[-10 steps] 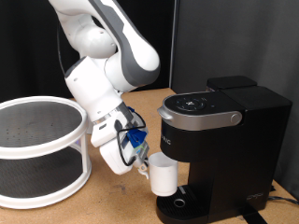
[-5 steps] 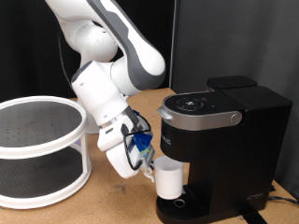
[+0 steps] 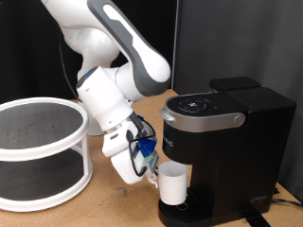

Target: Make a cup of coffee with the keurig machine

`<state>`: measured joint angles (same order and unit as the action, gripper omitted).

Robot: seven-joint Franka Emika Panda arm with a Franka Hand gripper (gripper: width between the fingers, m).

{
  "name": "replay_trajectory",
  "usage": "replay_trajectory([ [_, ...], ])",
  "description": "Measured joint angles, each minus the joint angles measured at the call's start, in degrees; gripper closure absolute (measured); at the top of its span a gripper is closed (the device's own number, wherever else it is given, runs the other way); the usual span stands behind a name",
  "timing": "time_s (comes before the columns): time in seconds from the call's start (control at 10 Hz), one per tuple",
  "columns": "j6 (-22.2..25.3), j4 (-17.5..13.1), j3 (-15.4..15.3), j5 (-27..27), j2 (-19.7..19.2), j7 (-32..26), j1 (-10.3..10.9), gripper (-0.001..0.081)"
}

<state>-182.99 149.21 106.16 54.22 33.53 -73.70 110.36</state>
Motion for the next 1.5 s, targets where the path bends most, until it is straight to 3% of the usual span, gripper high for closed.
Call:
replay_trajectory([
  [0.9,-4.7,-1.3,1.2,-1.9,6.1,-0.4,1.6,0.0737],
  [1.0,-4.8,-1.3,1.2,-2.2,6.4,-0.4,1.6,0.0637],
  [1.1,-4.8,-1.3,1.3,-2.3,6.5,-0.4,1.6,0.0481],
  [1.2,-4.7,-1.3,1.2,-2.3,6.5,-0.4,1.6,0.0481],
  [1.3,-4.7,-1.2,0.8,-2.3,6.5,-0.4,1.2,0.0343],
  [1.4,-4.7,-0.5,-0.6,-2.3,6.5,-0.4,-0.4,0.0208],
  [1.5,-4.8,0.8,-3.1,-2.3,6.4,-0.4,-3.5,0.0208],
])
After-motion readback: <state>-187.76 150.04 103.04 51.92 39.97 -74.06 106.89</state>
